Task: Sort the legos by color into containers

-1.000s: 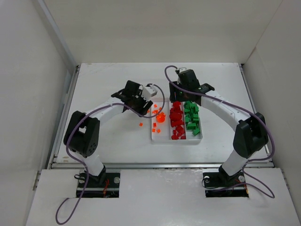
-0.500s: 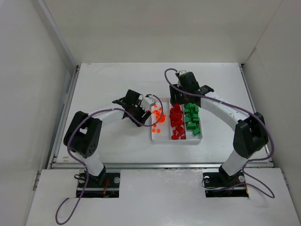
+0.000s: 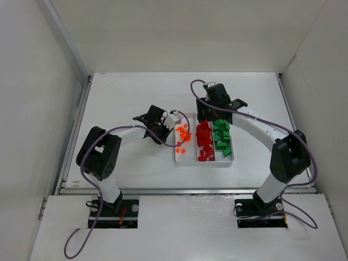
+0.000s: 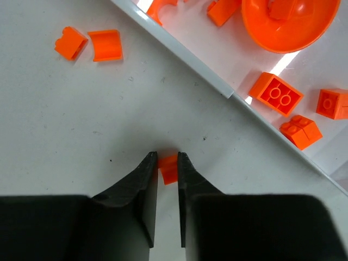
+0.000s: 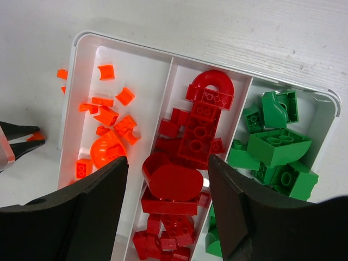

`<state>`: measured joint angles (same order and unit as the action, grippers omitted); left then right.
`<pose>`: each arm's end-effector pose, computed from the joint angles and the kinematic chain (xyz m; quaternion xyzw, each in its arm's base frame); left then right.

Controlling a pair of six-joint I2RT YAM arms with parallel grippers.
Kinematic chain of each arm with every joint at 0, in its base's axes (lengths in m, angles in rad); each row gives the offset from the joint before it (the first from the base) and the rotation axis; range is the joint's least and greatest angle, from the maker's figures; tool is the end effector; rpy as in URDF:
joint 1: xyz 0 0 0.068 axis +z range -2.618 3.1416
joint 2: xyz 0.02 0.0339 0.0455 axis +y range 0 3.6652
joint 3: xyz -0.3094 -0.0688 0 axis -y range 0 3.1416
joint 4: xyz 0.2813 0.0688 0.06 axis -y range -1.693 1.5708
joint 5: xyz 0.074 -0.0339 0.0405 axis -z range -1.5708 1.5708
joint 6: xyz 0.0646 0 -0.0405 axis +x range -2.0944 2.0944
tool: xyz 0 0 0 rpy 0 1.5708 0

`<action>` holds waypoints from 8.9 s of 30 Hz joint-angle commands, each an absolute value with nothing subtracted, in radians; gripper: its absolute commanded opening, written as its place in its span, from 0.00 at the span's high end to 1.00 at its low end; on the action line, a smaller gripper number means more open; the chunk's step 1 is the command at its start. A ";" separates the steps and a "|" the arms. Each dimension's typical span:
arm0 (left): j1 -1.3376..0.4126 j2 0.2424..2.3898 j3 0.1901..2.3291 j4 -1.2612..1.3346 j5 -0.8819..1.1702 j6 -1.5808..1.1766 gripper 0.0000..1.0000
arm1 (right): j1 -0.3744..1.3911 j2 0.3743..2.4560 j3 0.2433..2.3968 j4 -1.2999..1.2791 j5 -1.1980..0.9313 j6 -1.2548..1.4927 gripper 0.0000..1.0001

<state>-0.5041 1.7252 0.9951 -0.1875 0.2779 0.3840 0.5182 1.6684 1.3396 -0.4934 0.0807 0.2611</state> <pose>0.3416 -0.2087 0.1682 0.4431 0.8280 -0.1500 0.3093 0.3761 0.2084 0.2860 -0.1046 0.9242 0.1040 0.3522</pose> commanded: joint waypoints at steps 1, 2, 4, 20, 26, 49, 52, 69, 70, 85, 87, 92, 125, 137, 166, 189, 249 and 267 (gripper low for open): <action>-0.509 1.730 0.980 -0.247 0.281 0.387 0.95 | 0.518 1.629 1.341 -0.468 0.097 0.258 0.34; -0.509 1.730 0.980 -0.247 0.281 0.387 0.99 | 0.518 1.629 1.341 -0.468 0.097 0.258 0.34; -0.509 1.730 0.989 -0.258 0.281 0.387 1.00 | 0.518 1.629 1.341 -0.468 0.097 0.258 0.34; -0.641 1.667 1.236 -0.299 0.334 0.371 1.00 | 0.500 1.601 1.341 -0.468 0.107 0.267 0.34; -0.716 1.701 1.227 -0.253 0.334 0.390 0.69 | 0.500 1.582 1.341 -0.468 0.117 0.267 0.34; -0.471 1.712 1.302 -0.219 0.175 0.270 0.76 | 0.500 1.594 1.331 -0.468 0.069 0.267 0.34; -0.471 1.759 1.302 -0.204 0.164 0.270 0.73 | 0.500 1.594 1.331 -0.459 0.069 0.267 0.34; -0.434 1.888 1.207 -0.088 0.232 0.586 0.66 | 0.491 1.594 1.322 -0.468 0.097 0.258 0.34; -0.434 1.888 1.207 -0.087 0.232 0.586 0.65 | 0.491 1.594 1.322 -0.468 0.097 0.258 0.34; -0.434 1.963 1.269 -0.242 0.377 0.721 0.59 | 0.491 1.574 1.313 -0.479 0.106 0.258 0.34; -0.434 1.976 1.269 -0.242 0.405 0.710 0.59 | 0.491 1.574 1.313 -0.479 0.106 0.258 0.34; -0.434 1.997 1.292 -0.232 0.430 0.687 0.59 | 0.491 1.565 1.304 -0.479 0.115 0.258 0.34; -0.548 1.789 1.321 -0.175 0.387 0.370 0.98 | 0.482 1.555 1.276 -0.460 0.124 0.258 0.34; -0.614 1.848 1.351 -0.184 0.318 0.371 0.39 | 0.472 1.546 1.275 -0.469 0.133 0.258 0.34; -0.465 1.798 1.178 -0.123 0.328 0.448 0.56 | 0.566 1.865 1.473 -0.445 0.126 0.341 0.40; -0.456 1.976 1.279 -0.210 0.414 0.701 0.46 | 0.566 1.838 1.453 -0.434 0.104 0.310 0.40; -0.526 1.824 1.376 -0.264 0.511 0.503 0.89 | 0.439 1.660 1.339 -0.368 0.069 0.354 0.39; -0.517 1.835 1.456 -0.256 0.281 0.364 0.37 | 0.338 1.519 1.308 -0.405 0.164 0.364 0.21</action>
<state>-0.5671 1.8523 1.3819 -0.2554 0.3614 0.4366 0.3851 1.6012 1.3087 -0.4171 0.1032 0.3492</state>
